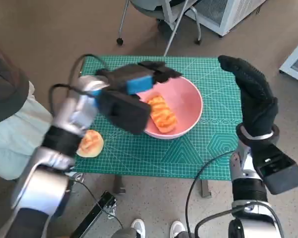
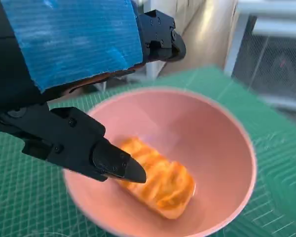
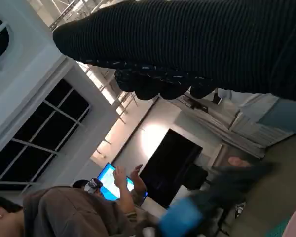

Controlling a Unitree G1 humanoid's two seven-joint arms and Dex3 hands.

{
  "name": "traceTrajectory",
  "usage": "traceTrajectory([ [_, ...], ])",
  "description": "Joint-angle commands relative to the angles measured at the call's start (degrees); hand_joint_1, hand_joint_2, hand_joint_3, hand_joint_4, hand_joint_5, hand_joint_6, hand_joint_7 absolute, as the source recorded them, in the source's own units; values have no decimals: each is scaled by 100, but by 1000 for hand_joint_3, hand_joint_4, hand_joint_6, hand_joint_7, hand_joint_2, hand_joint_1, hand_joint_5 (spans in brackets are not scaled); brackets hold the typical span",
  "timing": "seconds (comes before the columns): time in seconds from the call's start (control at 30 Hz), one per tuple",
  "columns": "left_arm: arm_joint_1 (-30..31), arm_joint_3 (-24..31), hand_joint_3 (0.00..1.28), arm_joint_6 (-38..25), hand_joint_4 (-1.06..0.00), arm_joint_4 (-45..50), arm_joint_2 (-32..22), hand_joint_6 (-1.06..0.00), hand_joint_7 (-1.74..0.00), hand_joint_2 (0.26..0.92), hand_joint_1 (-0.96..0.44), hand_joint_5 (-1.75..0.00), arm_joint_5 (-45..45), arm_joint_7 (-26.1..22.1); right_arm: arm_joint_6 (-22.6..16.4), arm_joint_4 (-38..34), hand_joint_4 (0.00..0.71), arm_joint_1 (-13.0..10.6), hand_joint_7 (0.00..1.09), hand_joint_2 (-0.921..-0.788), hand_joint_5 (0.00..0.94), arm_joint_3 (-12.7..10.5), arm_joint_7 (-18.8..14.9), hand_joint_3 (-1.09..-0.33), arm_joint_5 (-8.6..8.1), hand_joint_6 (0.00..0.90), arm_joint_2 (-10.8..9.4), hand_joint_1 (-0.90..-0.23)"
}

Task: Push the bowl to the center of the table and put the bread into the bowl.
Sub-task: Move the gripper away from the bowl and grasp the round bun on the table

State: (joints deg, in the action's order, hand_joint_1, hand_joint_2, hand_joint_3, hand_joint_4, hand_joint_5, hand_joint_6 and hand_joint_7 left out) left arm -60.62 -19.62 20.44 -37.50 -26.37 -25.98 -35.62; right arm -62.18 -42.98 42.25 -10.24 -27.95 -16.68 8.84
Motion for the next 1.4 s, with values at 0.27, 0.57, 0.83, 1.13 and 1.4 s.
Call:
traceTrajectory([
  [0.27, 1854, 1285, 0, -851, -37, 2982, -1483, -214, -94, 768, -74, -12, 982, -903, 62, -87, 363, -89, 835, -921, 3, 29, -18, -680, -37, 33, -51, -544],
  [0.57, 3018, 1764, 1, -1009, -50, 3611, -2190, -233, -66, 765, -115, -7, 1086, -993, 84, -152, 362, -39, 841, -921, 2, 57, -146, -679, -165, 28, -63, -552],
  [0.83, 3624, 1773, 1, -1366, -58, 3822, -2419, -245, -49, 766, -118, -5, 984, -975, 82, -279, 363, 45, 845, -921, 2, 59, -290, -680, -252, 21, -108, -546],
  [1.13, 3789, 1466, 1, -1713, -61, 3633, -2266, -251, -30, 767, -102, -2, 793, -944, 150, -296, 369, 81, 843, -921, 5, 57, -441, -692, -344, 12, -170, -519],
  [1.4, 3658, 1029, 2, -1879, -58, 3105, -2002, -251, -17, 770, -93, 0, 561, -863, 217, -225, 369, 58, 844, -921, 4, 61, -562, -698, -431, 10, -171, -515],
])
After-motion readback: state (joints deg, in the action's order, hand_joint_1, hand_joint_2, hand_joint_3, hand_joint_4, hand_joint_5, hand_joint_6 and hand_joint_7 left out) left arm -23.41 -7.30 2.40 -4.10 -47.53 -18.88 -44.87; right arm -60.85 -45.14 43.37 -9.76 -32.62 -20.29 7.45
